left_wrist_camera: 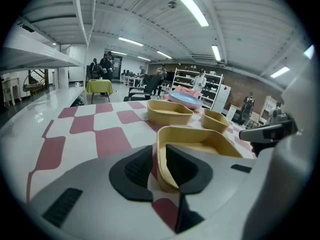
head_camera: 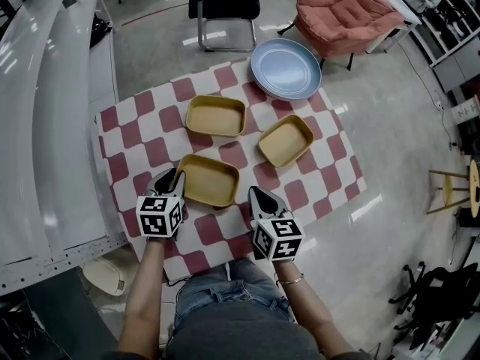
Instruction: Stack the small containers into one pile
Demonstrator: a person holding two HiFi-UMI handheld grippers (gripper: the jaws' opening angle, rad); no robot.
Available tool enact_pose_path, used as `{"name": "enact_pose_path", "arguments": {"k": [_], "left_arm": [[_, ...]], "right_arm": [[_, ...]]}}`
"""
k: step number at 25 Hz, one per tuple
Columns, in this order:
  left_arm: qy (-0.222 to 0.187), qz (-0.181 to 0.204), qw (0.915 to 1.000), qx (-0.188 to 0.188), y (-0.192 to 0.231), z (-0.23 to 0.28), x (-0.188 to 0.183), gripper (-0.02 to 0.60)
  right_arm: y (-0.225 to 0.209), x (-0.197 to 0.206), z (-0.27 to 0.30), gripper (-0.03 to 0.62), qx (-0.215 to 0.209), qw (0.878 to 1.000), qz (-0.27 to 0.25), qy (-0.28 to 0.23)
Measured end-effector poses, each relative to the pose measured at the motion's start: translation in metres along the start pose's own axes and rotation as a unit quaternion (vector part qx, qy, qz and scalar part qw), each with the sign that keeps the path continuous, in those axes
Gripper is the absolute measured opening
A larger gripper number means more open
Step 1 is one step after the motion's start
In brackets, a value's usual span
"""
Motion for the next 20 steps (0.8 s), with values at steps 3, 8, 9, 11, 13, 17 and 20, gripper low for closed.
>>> {"name": "enact_pose_path", "arguments": {"k": [3,8,9,11,13,17,20], "left_arm": [[0.007,0.000,1.0000,-0.002,0.000,0.001,0.003,0.085],[0.008,-0.002,0.9999,-0.013,0.000,0.003,0.006,0.054],[0.007,-0.002,0.9998,-0.016,0.000,0.003,0.005,0.046],[0.006,-0.005,0.9997,-0.022,0.000,0.002,0.005,0.039],[0.006,-0.008,0.9996,-0.026,0.000,0.001,0.005,0.035],[0.008,-0.008,0.9996,-0.028,-0.001,-0.002,0.005,0.034],[0.006,-0.008,0.9995,-0.029,-0.003,-0.006,0.004,0.032]], "right_arm": [[0.000,0.000,-0.001,0.009,0.002,1.000,-0.001,0.000],[-0.001,0.000,-0.003,0.009,0.006,1.000,-0.001,-0.001],[-0.001,0.000,-0.003,0.009,0.007,1.000,-0.001,-0.002],[0.000,-0.001,-0.005,0.009,0.008,1.000,-0.001,-0.003],[0.001,-0.001,-0.007,0.009,0.009,1.000,-0.002,-0.004],[0.001,-0.001,-0.013,0.009,0.013,1.000,-0.003,-0.007],[0.003,-0.001,-0.017,0.010,0.016,1.000,-0.004,-0.009]]}}
Point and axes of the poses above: the fingertips, and each gripper's own axes: z forward along the fingers, y to its left, x out of its underside, the point moved 5 cm from there along -z, backward along the fingers, and after that the axes turned 10 degrees about -y, right-handed, at the moved point
